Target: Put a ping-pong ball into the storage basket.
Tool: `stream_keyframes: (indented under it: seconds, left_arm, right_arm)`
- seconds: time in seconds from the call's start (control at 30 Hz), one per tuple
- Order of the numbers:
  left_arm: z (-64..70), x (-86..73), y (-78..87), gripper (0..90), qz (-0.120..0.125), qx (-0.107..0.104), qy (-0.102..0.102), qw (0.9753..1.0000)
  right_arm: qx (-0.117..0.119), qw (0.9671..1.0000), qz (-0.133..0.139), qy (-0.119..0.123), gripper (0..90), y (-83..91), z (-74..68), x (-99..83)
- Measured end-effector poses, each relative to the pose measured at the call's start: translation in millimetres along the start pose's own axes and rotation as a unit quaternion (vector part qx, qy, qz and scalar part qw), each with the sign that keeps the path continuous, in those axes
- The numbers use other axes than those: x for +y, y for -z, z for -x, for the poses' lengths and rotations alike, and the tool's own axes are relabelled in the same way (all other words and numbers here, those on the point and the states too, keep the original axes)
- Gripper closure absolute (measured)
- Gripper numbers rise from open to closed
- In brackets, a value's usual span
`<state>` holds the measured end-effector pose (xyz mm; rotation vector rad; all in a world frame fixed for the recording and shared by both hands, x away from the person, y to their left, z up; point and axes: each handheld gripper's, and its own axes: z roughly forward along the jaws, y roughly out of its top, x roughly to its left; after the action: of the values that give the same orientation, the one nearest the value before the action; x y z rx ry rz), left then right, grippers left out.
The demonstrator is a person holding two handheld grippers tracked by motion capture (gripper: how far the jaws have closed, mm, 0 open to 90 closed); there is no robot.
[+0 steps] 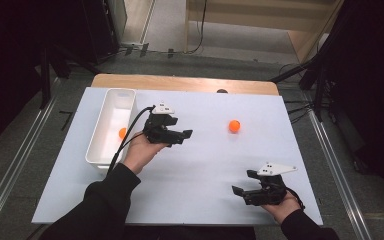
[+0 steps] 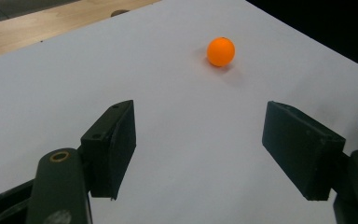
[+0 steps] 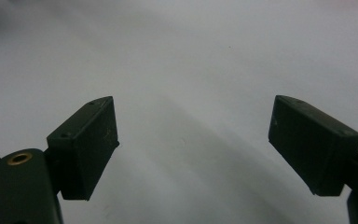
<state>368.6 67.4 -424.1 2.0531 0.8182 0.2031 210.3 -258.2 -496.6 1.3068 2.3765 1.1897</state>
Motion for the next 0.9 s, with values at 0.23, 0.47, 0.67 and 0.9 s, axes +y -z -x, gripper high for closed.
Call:
stream_keyframes:
  seconds: [0.23, 0.47, 0.67, 0.9]
  left_arm:
    - [1.5, 2.2, -8.1, 26.7, 0.002, -0.005, 0.001, 1.0000]
    - [2.5, 8.6, -16.1, 26.7, 0.001, -0.016, 0.005, 0.9999]
    - [6.4, 12.7, -25.8, 26.7, -0.003, -0.021, 0.004, 0.9998]
    - [9.5, 19.3, -37.4, 26.7, -0.009, -0.019, -0.003, 0.9998]
  right_arm:
    - [-0.002, 1.0000, 0.001, -0.006, 14.3, 0.8, 0.7, -0.2]
    - [-0.004, 1.0000, 0.002, -0.006, 14.3, 0.4, 1.1, 0.0]
    - [-0.003, 1.0000, 0.003, -0.004, 14.3, 0.2, 1.2, 0.0]
    - [-0.001, 1.0000, 0.003, -0.006, 14.3, -0.1, 2.9, -0.1]
